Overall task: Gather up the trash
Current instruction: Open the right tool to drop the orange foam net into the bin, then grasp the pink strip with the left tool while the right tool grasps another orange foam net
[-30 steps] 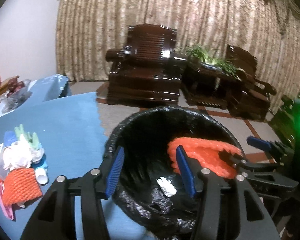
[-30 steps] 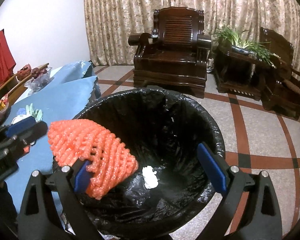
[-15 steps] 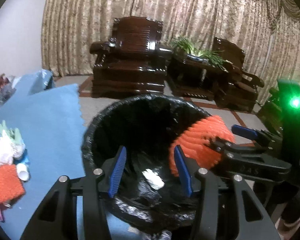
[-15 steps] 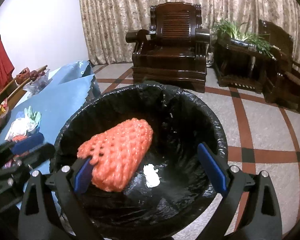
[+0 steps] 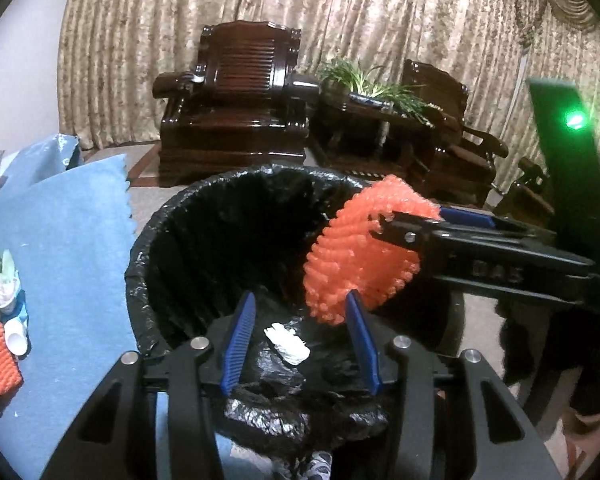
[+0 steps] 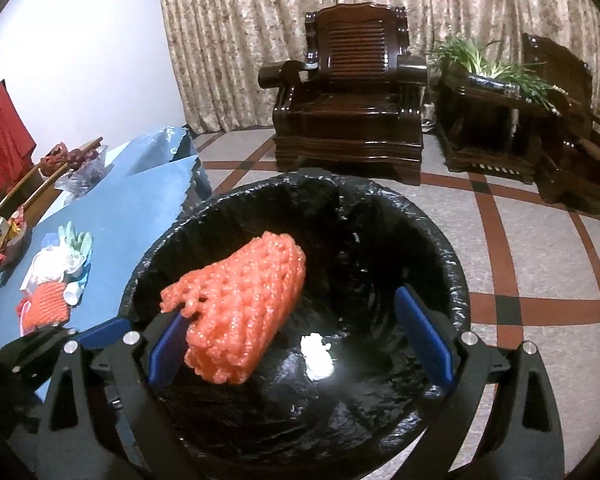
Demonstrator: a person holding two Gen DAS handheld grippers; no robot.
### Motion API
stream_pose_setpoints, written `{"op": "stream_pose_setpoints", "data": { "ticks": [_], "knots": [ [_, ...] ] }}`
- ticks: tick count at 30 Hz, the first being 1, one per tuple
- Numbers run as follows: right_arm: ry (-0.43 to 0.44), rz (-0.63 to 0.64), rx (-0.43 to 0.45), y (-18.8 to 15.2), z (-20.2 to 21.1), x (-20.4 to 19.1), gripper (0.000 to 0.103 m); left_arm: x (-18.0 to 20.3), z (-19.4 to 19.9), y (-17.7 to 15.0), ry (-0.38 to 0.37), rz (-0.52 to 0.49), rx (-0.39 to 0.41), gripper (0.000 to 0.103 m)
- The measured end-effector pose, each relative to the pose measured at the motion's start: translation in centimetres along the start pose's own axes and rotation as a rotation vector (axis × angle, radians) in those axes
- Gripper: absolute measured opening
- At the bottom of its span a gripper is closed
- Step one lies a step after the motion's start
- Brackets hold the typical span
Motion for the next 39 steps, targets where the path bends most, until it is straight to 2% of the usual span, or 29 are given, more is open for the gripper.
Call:
{"op": "stream_pose_setpoints", "data": {
  "ticks": [9,15,21,30,39],
  "knots": [
    [0.056,0.025,-0.03,-0.8,0.1,-0.8,0.092,-3.0,-1.9,1.9,0.025,0.093,0.013,0.046],
    [0.056,0.023,-0.04,-1.6,0.1,-0.7,0.092,-3.5,-1.9,2.4,0.045,0.084,0.028,0.046],
    [0.05,0.031,-0.02,-1.0,0.5,-1.0,0.092,-3.9,-0.8,2.0,0.057,0.089,0.039,0.046],
    [0.07,0.076,0.022,0.6,1.7,-3.9,0.092,-5.9,3.5,2.2,0.125,0.095,0.097,0.046],
    [0.129,0.135,0.048,1.6,1.6,-10.9,0.092,-11.5,9.0,0.2,0.243,0.159,0.129,0.048]
  ]
}}
Point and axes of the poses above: each gripper's, at about its wrist camera, not at the fingertips, and z roughly against the way its jaws point, x to its right, y to its top, the point moved 8 cm from there along -z, roughly the way its jaws point, and after that the axes turned 5 degrees about z, right-handed, at the moved point
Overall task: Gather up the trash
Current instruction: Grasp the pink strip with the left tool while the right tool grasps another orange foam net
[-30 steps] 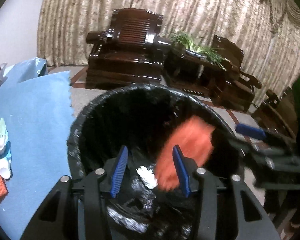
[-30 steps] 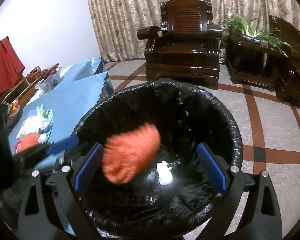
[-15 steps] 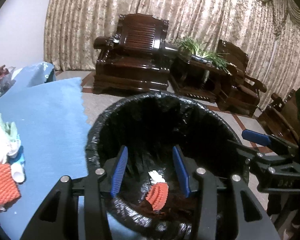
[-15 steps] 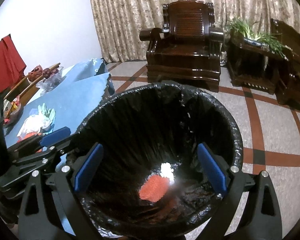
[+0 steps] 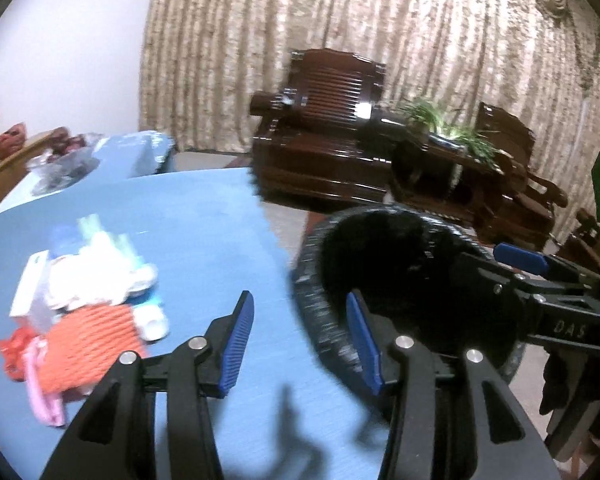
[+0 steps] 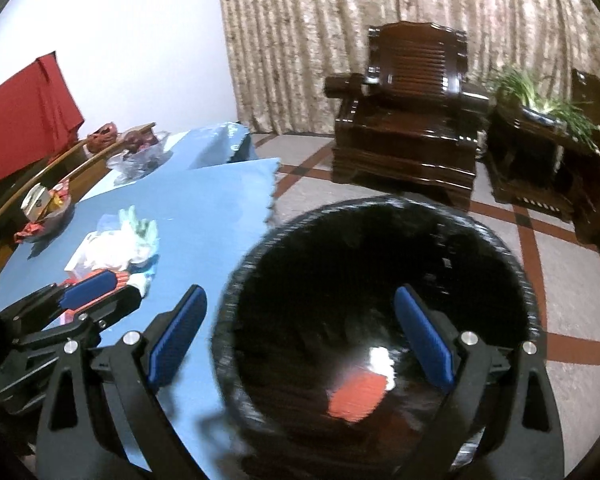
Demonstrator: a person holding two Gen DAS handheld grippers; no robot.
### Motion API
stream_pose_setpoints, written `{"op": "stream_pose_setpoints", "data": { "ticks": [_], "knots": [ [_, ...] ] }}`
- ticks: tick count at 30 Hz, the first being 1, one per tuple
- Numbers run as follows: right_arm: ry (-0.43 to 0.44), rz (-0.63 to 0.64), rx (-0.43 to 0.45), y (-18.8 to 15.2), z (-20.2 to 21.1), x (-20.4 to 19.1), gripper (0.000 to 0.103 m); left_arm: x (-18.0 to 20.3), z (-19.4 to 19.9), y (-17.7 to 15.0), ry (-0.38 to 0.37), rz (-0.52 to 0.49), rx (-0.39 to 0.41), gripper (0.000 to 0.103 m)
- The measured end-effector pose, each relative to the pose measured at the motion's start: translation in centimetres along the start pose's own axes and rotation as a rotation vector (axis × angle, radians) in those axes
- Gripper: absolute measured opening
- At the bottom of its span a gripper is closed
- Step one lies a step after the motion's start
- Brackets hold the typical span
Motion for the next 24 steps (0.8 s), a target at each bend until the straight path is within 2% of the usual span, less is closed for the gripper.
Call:
{"op": "stream_pose_setpoints", "data": {
  "ticks": [9,15,19,24],
  "knots": [
    [0.116,0.085,-0.006,0.5,-3.1,-9.8,0.092,-10.6,3.8,-1.5,0.192,0.07,0.023,0.048],
    [0.183,0.134,-0.018,0.0,-5.3,-15.0,0.092,-17.9,5.3,-4.5,0.331,0.133,-0.005,0.048],
    [0.197,0.159,-0.041,-0.7,-6.7,-16.8,0.092,-20.8,4.9,-6.4,0.372,0.175,-0.039,0.048],
    [0.197,0.189,-0.063,-1.4,-8.2,-17.9,0.092,-21.9,3.7,-7.9,0.366,0.205,-0.078,0.048]
  ]
}}
Point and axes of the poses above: each gripper's, at about its wrist camera, not at the fingertips, and z roughly against the way its jaws point, x to its right, y to its top, the point moved 8 cm from there along -z, roughly the way its jaws point, and after that the axes turned 5 degrees about z, right-handed, at the moved point
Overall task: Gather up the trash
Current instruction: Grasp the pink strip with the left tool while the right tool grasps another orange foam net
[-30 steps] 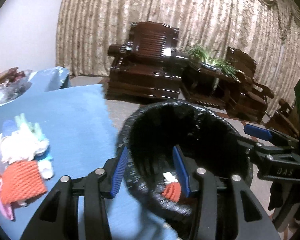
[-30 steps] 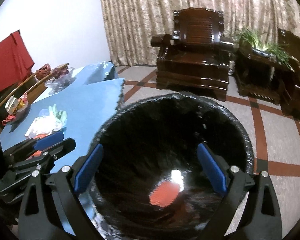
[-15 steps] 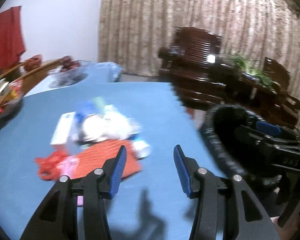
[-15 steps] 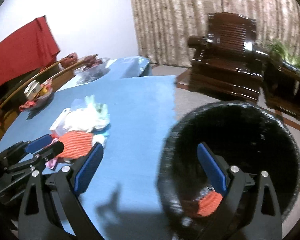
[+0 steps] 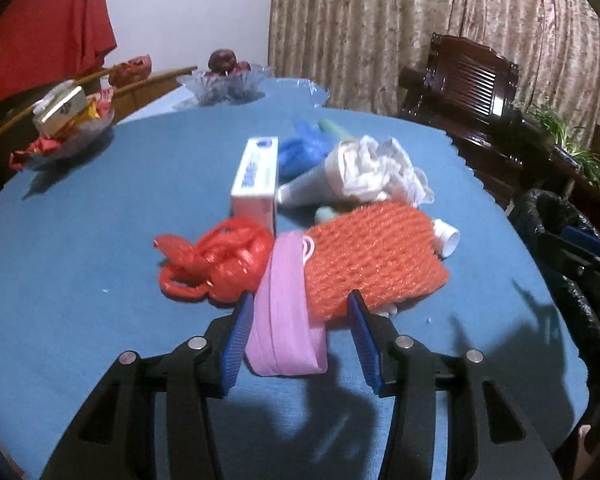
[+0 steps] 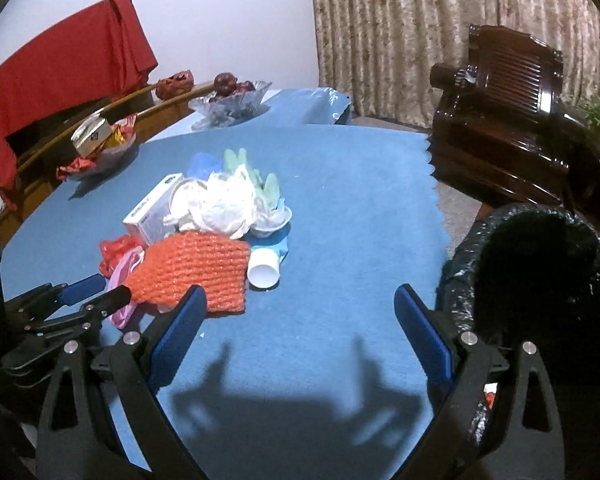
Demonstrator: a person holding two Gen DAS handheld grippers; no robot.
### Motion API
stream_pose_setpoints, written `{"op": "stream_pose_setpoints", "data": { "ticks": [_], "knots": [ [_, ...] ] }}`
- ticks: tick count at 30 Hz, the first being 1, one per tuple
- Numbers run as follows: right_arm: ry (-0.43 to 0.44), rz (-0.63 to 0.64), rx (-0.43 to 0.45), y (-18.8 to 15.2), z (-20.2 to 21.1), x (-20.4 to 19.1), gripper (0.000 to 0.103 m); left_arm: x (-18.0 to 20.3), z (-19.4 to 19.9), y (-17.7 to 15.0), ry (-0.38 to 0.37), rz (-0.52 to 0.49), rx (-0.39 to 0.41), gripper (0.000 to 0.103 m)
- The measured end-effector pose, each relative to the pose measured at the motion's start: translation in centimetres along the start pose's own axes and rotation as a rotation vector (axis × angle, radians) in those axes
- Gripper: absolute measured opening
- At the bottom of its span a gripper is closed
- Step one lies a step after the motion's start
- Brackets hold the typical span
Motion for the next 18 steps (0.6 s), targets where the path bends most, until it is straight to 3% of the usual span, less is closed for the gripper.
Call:
{"op": "stream_pose_setpoints", "data": {
  "ticks": [4,9,18],
  "knots": [
    [0.005,0.0,-0.01,-0.3,-0.7,0.1,0.092,0.4,-0.9,-0.6,-0.007,-0.004,-0.026,0.045],
    [0.024,0.005,-0.022,-0.2,-1.6,-0.4,0.084,0.2,-1.0,-0.8,-0.028,0.011,-0.042,0.017],
    [0.091,0.034,-0.022,0.5,-2.8,-3.3,0.08,-0.7,2.6,0.6,-0.032,0.053,0.034,0.011]
  ]
}}
Point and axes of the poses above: each gripper's, at about its wrist camera, not at the fingertips, and z roughly against the way its jaws point, x to its right, y to its top, the point moved 8 cm from there along -z, roughly the way its jaws point, and after that the axes turned 5 degrees about z, right-handed, at the moved point
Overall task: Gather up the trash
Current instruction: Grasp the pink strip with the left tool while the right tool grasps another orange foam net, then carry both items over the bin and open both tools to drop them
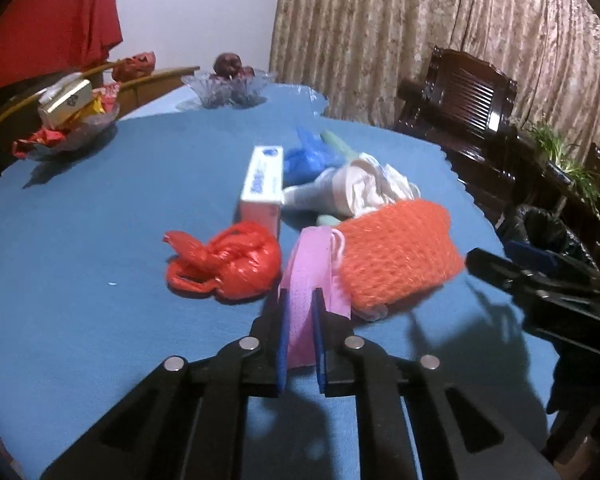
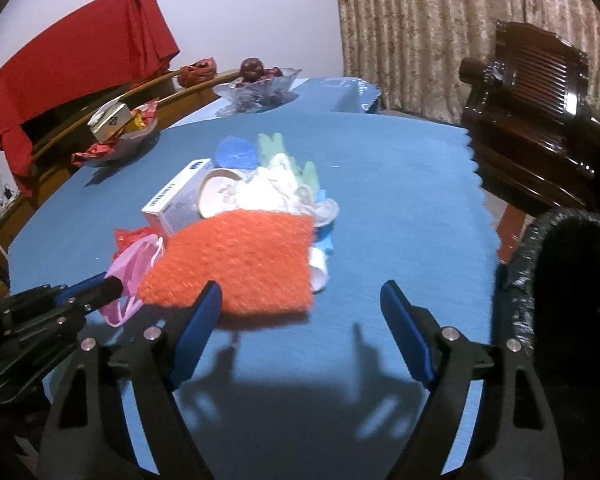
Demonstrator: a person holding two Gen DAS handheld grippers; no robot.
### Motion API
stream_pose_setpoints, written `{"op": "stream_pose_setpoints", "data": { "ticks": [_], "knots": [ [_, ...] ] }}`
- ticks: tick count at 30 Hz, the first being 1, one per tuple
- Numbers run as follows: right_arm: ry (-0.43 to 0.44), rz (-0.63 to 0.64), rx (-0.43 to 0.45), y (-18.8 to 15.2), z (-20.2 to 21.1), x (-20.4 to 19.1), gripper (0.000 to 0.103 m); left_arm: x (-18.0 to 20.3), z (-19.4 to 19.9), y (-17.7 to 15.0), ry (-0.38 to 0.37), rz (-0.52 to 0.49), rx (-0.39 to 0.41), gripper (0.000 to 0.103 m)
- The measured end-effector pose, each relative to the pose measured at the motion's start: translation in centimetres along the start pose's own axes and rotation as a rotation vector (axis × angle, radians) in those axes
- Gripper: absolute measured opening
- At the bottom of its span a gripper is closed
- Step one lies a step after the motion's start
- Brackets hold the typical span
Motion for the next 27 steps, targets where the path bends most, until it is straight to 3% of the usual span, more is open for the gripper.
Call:
{"op": "stream_pose_setpoints", "data": {
  "ticks": [15,17,20,21,23,27],
  "knots": [
    [0.037,0.028,-0.053,0.5,-4.5,-3.4,0.078,-2.4,2.2,1.3,0.067,0.008,0.073,0.011],
    [0.045,0.024,-0.055,0.6,-4.7,-3.4,0.07,-2.5,2.2,1.3,0.067,0.008,0.073,0.011],
    [0.139,0.023,-0.063,0.8,-4.8,-4.2,0.038,-2.5,2.2,1.3,0.066,0.015,0.071,0.011],
    [0.168,0.022,-0.065,0.8,-4.7,-4.6,0.032,-2.4,2.2,1.4,0.065,0.015,0.071,0.011],
    [0.192,0.045,-0.06,0.8,-4.2,-5.2,0.023,-2.3,2.3,1.3,0.065,0.013,0.072,0.011],
    [0.19,0.084,-0.025,1.5,-2.2,-5.7,0.022,-1.8,2.6,1.6,0.063,0.01,0.081,0.011]
  ]
}}
Point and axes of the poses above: each gripper's, at about its wrist camera, not at the fingertips, and z roughly against the way its jaws point, x to its right, y to its top, the point moved 8 cm from there along -z, roughly the way its jaws point, and after that the axes turned 5 degrees about z, right-handed, at the moved point
